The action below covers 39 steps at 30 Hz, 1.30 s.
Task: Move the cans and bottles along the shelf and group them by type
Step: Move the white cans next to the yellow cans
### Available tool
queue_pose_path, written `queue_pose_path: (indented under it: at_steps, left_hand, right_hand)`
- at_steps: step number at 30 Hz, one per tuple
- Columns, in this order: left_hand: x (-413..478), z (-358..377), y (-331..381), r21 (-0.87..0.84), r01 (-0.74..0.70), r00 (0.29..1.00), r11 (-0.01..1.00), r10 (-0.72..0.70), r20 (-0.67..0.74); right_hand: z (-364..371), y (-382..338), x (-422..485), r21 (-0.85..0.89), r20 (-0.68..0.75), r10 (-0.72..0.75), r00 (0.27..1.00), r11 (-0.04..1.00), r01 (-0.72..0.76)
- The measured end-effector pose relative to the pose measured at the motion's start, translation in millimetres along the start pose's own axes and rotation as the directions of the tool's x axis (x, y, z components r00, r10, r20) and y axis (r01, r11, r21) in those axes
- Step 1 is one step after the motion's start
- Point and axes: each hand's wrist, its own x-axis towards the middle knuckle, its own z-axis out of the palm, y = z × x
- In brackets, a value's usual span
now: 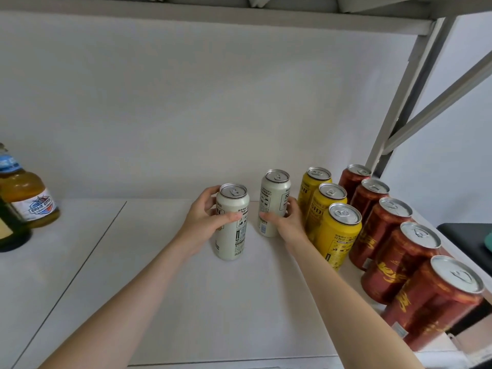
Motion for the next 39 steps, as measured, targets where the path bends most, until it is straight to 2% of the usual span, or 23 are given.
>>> queue_pose_path:
  at_steps: [14,18,22,24,28,31,39]
  left_hand:
    - [3.5,-9.0,-8.1,-0.041,0.024,1.0,0.999,-0.024,0.001]
    - [2.0,-13.6,-9.5,-0.014,0.069,0.996,0.997,-0.07,-0.055]
    - [-1.3,-17.7,-13.4,-0.008,0.121,0.989,0.993,-0.121,-0.084]
    - [-3.7,-15.8,-13.2,0.011,0.121,0.99,0.993,-0.12,-0.08]
    - [-10.2,-5.7,-11.2,0.05,0.081,0.995,0.995,-0.079,-0.055]
    - [-16.9,2.1,-9.9,0.042,0.064,0.998,0.997,-0.063,-0.031]
    - [-31.4,30.9,-9.6,0.03,0.087,0.995,0.996,-0.088,0.048]
  right_hand:
    - [-4.3,12.7,-5.0,-0.016,0.026,-0.033,0.999,0.999,0.034]
    - [-12.1,19.2,-30.6,-0.048,-0.076,-0.022,0.997,0.999,0.018]
    - [-6.7,26.2,-61.2,-0.092,-0.17,-0.125,0.977,0.99,0.111]
    - [1.5,28.2,-73.3,-0.104,-0.126,-0.126,0.984,0.988,0.113]
    - [17.9,30.0,-87.9,-0.118,0.077,-0.08,0.994,0.989,0.089]
    - [21.4,27.5,-91.6,-0.147,0.159,-0.063,0.985,0.985,0.086]
    - [-2.1,27.3,-108.4,-0.101,0.145,-0.098,0.985,0.988,0.113]
